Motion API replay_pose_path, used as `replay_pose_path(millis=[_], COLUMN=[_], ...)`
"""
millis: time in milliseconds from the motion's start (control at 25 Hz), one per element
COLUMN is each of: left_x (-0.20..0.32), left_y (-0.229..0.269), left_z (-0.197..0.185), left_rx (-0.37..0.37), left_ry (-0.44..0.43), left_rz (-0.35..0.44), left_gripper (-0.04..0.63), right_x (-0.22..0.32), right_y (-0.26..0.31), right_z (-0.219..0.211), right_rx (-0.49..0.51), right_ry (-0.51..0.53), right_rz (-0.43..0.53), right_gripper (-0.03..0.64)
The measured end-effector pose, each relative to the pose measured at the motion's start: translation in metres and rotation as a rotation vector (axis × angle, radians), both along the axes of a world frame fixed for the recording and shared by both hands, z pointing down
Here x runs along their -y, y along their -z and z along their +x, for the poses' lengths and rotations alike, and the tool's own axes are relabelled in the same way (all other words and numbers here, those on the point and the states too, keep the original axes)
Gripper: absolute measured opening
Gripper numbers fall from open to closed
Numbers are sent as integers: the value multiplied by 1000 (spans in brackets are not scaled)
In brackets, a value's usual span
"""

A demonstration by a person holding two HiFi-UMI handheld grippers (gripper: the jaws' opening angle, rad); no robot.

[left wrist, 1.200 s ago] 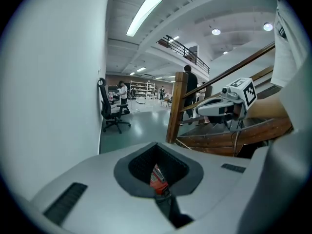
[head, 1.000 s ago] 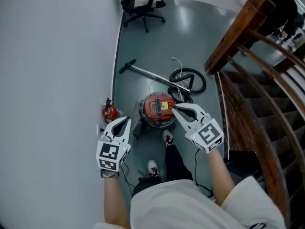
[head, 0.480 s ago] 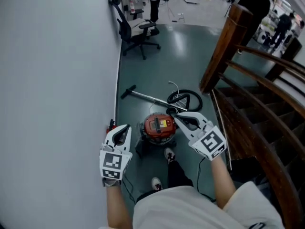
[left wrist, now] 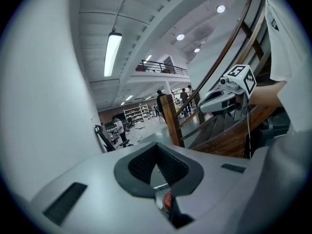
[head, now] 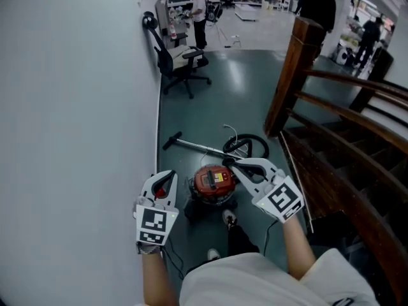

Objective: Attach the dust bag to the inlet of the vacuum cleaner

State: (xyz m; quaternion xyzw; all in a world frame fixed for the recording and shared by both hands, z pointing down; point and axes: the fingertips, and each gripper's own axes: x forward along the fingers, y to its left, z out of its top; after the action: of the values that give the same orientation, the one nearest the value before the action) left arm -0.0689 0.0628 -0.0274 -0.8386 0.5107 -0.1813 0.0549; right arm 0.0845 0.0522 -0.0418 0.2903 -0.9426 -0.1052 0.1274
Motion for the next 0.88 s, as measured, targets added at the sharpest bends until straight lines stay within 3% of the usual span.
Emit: replay_pose_path(millis=[400,880], left_x=[-23,-36], left_y=[40,57], left_z=[10,10], left_rx=[16,51], left_ry=[-55,-75], left_rz=[88,123], left_gripper=[2,2], right_x=[-27,-36], right_y=[34,47], right_z=[-4,-5], right_rx=[-19,-38], right_ry=[21,14], right_rz=[65,117], right_gripper=[29,28])
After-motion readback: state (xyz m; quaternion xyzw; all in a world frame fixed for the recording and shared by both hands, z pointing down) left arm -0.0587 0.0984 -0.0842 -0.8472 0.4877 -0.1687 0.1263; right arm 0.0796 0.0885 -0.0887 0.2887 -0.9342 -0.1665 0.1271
